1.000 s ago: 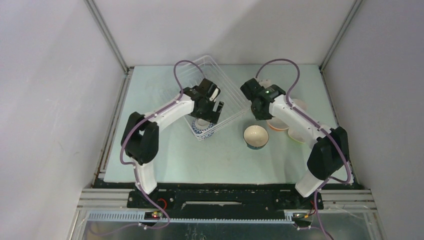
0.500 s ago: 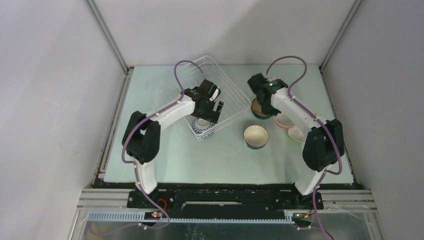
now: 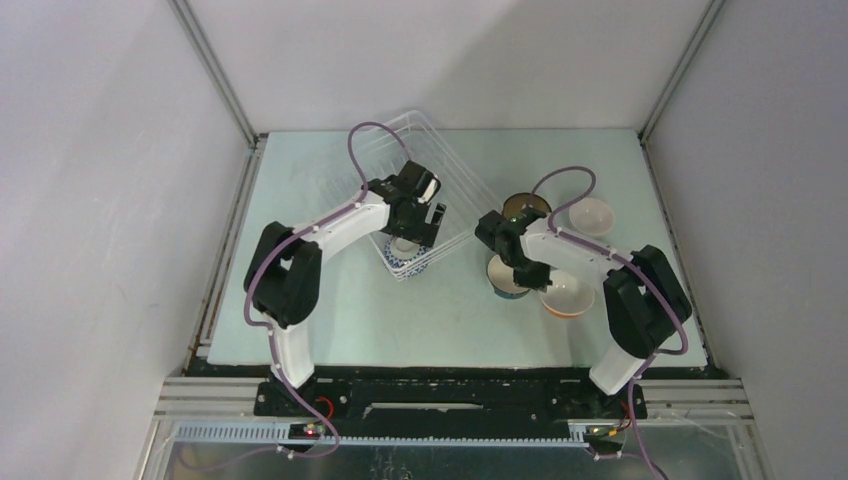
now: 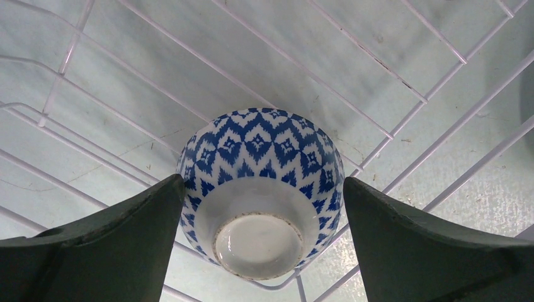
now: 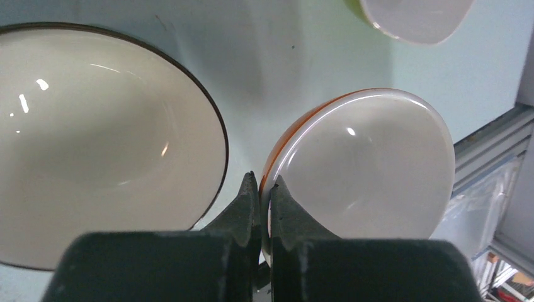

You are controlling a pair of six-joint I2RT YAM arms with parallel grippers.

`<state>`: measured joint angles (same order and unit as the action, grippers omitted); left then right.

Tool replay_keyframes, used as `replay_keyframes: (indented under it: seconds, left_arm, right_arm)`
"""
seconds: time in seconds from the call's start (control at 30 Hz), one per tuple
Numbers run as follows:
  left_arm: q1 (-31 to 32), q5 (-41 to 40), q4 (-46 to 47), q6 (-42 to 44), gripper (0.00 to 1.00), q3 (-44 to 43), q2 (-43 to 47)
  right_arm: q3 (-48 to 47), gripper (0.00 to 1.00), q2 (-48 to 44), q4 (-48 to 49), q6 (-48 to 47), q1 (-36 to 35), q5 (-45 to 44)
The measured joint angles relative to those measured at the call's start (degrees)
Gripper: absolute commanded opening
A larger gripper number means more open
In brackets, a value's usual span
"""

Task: Unload the bowls from the dish rack

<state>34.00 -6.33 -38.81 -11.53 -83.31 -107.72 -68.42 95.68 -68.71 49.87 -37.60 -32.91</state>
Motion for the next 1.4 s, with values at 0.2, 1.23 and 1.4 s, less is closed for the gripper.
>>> replay_keyframes:
  seconds: [0.2,1.23,1.4]
  left_arm:
    - [0.0,0.0,0.0,0.0,0.97,0.0,0.0]
    - [0.0,-0.3,-4.0,-3.0,0.81,-0.2,1.1]
    - [-0.1,-0.1,-5.0,-3.0,0.78,-1.2,0.7]
  right_arm:
    - [6.3,0.01,0.0,7.0,0.8,0.2,2.3]
    - [3.8,1.00,-22.0,15.5,-8.9,0.1,7.4]
    - [-1.4,0.99,-20.3,17.4,-12.1,-0.2,10.4]
